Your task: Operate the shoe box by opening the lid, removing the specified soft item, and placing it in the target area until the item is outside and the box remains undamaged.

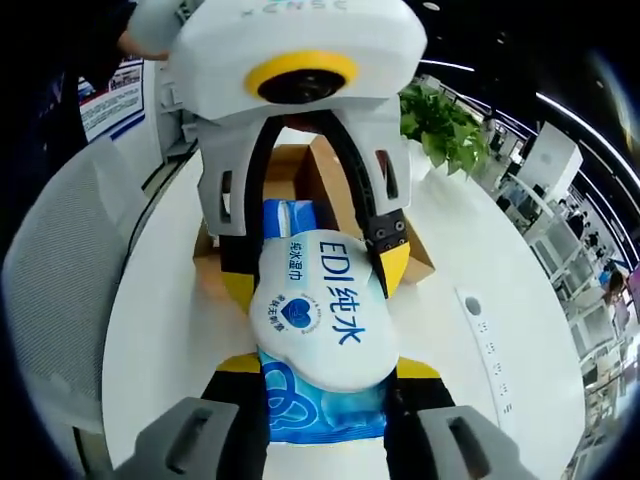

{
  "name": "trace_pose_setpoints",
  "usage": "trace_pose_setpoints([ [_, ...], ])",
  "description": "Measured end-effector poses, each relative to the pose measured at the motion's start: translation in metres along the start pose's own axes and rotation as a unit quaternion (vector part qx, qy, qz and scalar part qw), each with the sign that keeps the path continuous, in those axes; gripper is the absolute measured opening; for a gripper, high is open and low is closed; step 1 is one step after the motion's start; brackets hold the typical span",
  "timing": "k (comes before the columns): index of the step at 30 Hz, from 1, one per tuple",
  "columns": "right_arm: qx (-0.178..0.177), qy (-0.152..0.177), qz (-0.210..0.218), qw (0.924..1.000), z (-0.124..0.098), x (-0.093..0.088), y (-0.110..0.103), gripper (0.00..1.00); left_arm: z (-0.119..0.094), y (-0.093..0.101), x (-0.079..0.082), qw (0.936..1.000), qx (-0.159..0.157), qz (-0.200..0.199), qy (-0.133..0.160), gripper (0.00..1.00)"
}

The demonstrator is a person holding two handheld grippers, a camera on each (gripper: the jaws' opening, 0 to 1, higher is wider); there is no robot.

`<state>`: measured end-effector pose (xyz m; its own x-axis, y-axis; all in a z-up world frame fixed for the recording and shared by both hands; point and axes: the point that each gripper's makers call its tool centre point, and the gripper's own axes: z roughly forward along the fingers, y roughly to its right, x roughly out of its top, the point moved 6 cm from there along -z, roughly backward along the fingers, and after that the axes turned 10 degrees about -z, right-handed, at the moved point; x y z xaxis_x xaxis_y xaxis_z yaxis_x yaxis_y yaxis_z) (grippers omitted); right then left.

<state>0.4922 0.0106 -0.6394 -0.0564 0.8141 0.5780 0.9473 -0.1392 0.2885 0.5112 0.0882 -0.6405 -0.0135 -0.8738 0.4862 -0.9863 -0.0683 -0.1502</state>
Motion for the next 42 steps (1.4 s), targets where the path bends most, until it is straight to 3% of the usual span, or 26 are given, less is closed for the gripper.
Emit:
trace_pose_setpoints([
  [15, 0.009, -0.017, -0.003, 0.9998, 0.021, -0.022, -0.003, 0.40, 0.037, -0.003, -0.010, 0.9999, -0.007, -0.007, -0.001, 0.59],
  [42, 0.018, -0.017, -0.010, 0.9996, 0.048, -0.040, -0.008, 0.41, 0.058, 0.004, -0.026, 0.9997, -0.006, -0.017, -0.017, 0.59],
])
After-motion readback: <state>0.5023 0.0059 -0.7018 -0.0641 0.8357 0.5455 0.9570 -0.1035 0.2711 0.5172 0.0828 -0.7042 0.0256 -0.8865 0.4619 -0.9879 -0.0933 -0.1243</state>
